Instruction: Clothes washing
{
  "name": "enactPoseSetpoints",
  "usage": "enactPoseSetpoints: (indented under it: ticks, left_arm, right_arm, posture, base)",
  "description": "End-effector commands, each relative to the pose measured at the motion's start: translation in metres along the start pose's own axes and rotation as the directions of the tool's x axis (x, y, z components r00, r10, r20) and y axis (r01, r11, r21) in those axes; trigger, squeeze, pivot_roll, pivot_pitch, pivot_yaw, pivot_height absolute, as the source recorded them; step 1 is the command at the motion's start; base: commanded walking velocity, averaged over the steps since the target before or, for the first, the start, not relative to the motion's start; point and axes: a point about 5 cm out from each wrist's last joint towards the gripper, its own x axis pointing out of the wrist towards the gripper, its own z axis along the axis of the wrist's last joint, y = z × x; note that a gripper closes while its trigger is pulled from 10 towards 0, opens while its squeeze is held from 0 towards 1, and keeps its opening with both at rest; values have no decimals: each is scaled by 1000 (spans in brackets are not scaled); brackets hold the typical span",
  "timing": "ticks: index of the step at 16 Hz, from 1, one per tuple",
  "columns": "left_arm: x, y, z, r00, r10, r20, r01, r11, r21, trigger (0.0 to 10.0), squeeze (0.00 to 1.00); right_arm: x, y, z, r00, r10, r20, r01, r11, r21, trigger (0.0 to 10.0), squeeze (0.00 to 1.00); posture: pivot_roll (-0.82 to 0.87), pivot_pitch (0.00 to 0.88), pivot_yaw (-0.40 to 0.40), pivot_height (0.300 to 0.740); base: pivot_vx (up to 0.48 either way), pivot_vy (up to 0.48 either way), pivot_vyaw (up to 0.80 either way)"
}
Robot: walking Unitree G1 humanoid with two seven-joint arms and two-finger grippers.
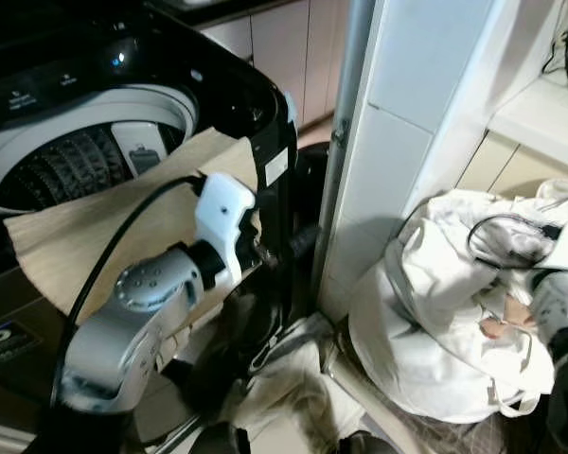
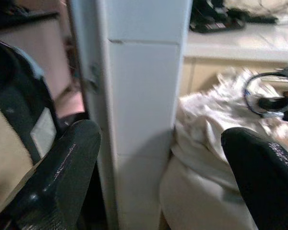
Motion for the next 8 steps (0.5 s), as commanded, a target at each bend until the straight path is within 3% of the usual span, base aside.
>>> enactPoseSetpoints:
  ticks: [1, 3, 5, 6, 8]
  left_arm:
    - [3, 4, 6, 999, 26, 26, -27, 999, 29, 10000, 0]
    - [8, 8, 11, 998, 49, 48, -52, 997, 49, 10000, 0]
    - [11, 10, 15, 995, 64, 73, -68, 997, 47, 10000, 0]
    - [16, 13, 23, 992, 68, 110, -71, 997, 26, 10000, 0]
    - [20, 13, 31, 989, 57, 138, -62, 998, 32, 10000, 0]
  right_arm:
    - [-2, 2, 20, 995, 34, 91, -35, 999, 3, 0, 0]
    - [-15, 10, 52, 967, 152, 202, -132, 985, -108, 0, 0]
    - [-31, 18, 74, 932, 263, 250, -214, 955, -207, 0, 0]
    - [-56, 31, 111, 851, 412, 325, -343, 906, -249, 0, 0]
    - [-73, 38, 142, 784, 479, 394, -417, 877, -237, 0, 0]
  posture:
    - [-3, 0, 8, 740]
    - [-14, 0, 8, 740]
    - [-20, 0, 9, 740]
    - [-27, 0, 11, 740]
    - [-42, 0, 17, 740]
  base:
    - [0, 0, 0]
    - [0, 0, 0]
    - [0, 0, 0]
    - [0, 0, 0]
    - [0, 0, 0]
